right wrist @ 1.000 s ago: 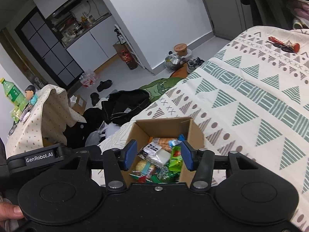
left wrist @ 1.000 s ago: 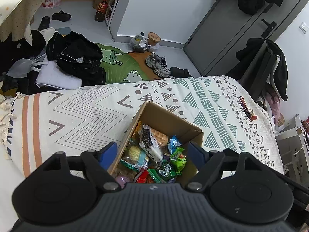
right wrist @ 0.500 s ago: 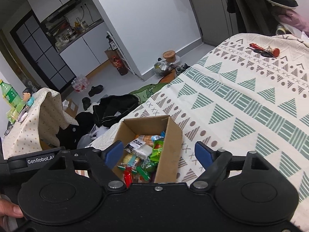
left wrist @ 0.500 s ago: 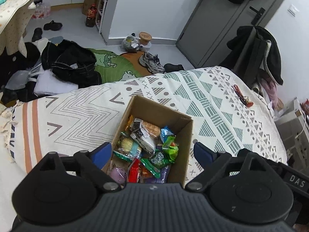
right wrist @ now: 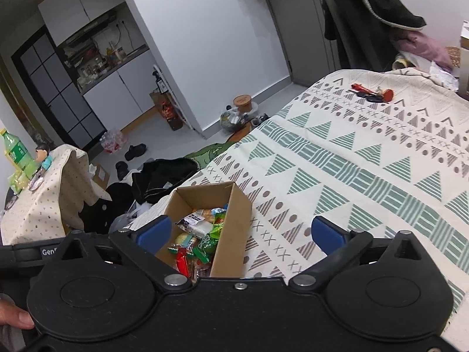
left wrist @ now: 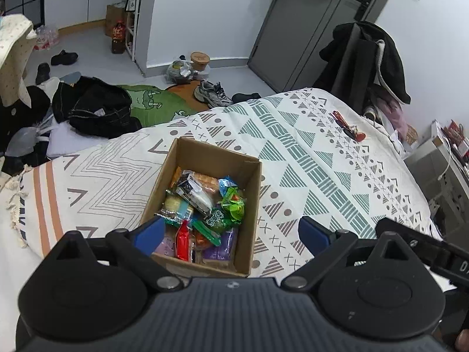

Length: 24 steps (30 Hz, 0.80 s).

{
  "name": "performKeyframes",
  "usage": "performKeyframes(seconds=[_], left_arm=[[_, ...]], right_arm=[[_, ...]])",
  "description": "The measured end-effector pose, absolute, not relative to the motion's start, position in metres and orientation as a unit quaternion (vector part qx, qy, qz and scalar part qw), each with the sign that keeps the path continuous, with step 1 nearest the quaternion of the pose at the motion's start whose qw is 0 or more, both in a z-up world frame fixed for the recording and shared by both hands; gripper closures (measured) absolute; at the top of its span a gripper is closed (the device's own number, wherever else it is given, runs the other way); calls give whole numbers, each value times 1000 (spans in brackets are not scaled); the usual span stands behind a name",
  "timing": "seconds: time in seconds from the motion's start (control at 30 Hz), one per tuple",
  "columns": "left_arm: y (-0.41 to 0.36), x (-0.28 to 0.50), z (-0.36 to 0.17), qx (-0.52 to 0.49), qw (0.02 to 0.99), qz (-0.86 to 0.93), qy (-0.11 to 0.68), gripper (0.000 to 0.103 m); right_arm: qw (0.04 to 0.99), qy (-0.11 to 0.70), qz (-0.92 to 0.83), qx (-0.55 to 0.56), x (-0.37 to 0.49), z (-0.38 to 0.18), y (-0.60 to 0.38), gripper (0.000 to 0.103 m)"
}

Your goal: Organize snacks

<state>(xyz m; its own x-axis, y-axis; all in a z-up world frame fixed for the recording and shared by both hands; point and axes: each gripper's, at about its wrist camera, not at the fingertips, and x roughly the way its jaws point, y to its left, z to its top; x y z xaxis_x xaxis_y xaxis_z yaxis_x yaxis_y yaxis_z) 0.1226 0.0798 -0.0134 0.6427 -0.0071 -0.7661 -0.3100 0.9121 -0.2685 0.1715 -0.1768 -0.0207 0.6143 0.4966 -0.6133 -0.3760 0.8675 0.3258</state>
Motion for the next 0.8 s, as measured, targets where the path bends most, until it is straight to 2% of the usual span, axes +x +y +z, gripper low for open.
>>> performKeyframes(seconds=[0.1, 0.8], left_arm=[[72, 116, -9, -179, 888, 85, 414, 1], [34, 47, 14, -130, 912, 68, 384, 0]], right_arm=[[897, 366, 236, 77, 164, -19, -184, 0], [911, 335, 235, 48, 83, -5, -222, 0]])
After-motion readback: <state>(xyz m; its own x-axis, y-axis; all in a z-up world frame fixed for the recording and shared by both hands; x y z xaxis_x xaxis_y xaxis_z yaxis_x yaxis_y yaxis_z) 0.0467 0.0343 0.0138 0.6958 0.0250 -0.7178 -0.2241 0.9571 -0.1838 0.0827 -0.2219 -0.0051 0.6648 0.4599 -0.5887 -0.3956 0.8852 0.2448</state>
